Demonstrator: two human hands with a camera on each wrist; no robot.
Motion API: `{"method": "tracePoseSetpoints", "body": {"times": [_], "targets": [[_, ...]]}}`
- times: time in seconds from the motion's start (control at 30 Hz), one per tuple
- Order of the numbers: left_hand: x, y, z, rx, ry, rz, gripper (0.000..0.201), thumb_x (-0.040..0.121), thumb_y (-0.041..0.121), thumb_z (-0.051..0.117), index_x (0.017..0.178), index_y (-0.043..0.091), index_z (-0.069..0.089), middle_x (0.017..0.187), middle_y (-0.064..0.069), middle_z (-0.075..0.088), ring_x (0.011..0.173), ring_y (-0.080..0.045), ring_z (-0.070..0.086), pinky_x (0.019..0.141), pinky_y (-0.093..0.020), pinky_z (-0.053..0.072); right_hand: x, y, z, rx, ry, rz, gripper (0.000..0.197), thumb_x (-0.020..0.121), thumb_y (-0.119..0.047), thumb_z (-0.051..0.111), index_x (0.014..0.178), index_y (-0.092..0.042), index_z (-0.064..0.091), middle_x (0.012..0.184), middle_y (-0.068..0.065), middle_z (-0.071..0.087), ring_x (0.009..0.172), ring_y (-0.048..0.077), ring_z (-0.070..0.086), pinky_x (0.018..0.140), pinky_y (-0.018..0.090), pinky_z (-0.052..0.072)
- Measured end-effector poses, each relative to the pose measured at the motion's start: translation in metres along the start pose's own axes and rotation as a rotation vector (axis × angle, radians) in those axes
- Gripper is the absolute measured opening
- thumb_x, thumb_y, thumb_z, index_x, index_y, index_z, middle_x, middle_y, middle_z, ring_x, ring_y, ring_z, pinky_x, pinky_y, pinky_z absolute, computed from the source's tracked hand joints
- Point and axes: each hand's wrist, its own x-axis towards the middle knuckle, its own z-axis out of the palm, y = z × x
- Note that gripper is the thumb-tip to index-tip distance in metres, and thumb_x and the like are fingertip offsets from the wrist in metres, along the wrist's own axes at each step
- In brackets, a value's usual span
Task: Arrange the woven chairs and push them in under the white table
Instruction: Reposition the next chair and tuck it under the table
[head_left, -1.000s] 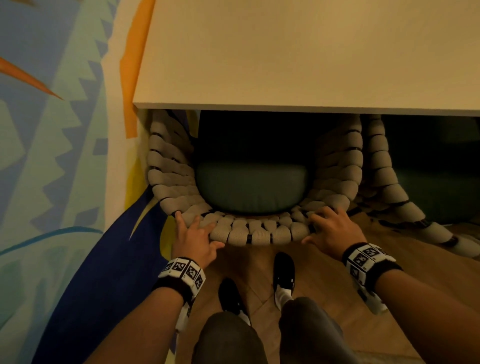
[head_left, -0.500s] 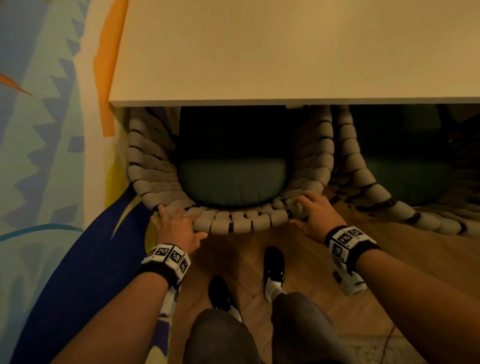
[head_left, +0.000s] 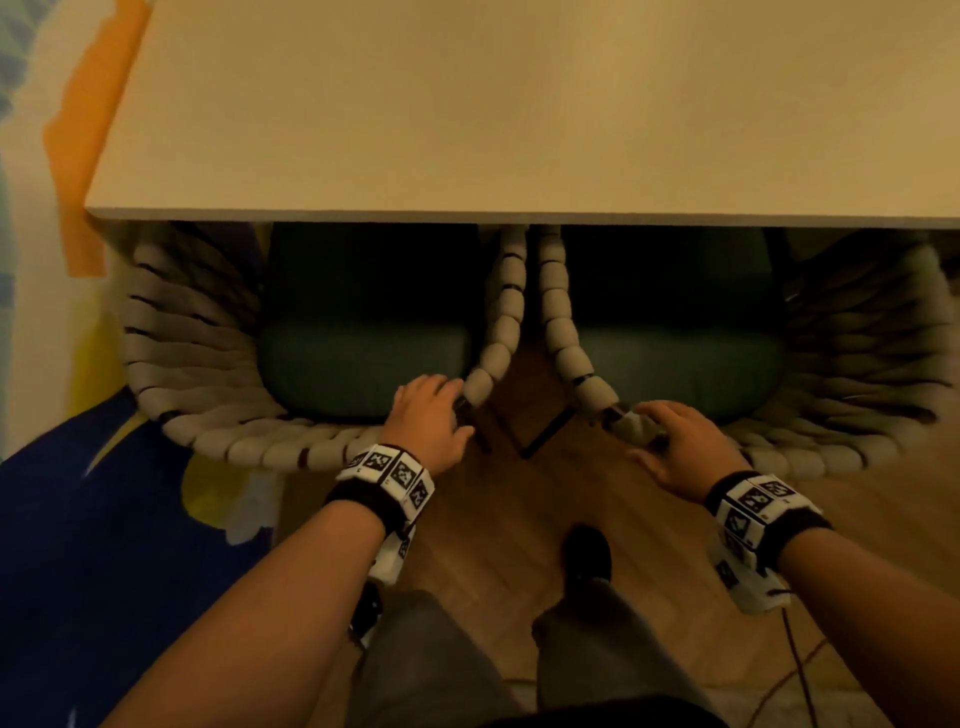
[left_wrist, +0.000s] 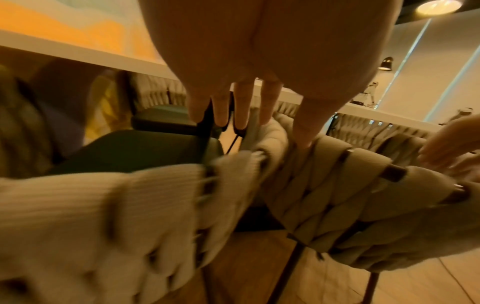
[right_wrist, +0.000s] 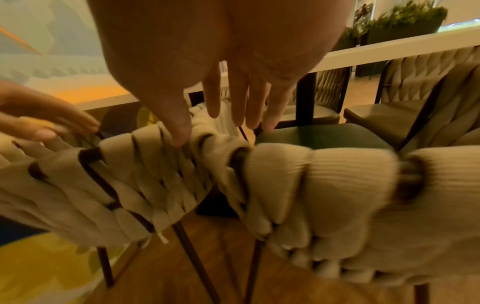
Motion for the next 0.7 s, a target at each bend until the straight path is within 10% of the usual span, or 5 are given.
{"method": "tracePoseSetpoints", "body": {"times": [0.27, 0.7], "targets": [[0.051, 0.153, 0.041, 0.292, -0.136, 0.249, 0.072, 0.087, 0.050, 0.058, 0.149, 0.032, 0.024, 0.160, -0.004, 0.013, 0.148, -0.030, 0.002, 0.118, -0.059, 0.000, -0.010, 0.135, -0.019, -0.205, -0.211, 0.015, 0.061, 0.080, -0.060, 0.061, 0.132, -0.033, 0.044, 0.129, -0.002, 0.057, 0.111, 0.021, 0.056, 0.090, 0.037, 0.050], [0.080, 0.162, 0.044, 0.628, -0.057, 0.376, 0.058, 0.093, 0.056, 0.041, 0.143, 0.029, 0.029, 0.149, -0.003, 0.035, 0.143, -0.028, 0.022, 0.111, -0.070, 0.003, -0.002, 0.151, 0.012, -0.298, -0.090, -0.074, 0.040, 0.094, -0.054, 0.037, 0.128, -0.035, 0.046, 0.132, -0.007, 0.056, 0.120, 0.021, 0.051, 0.101, 0.047, 0.035]]}}
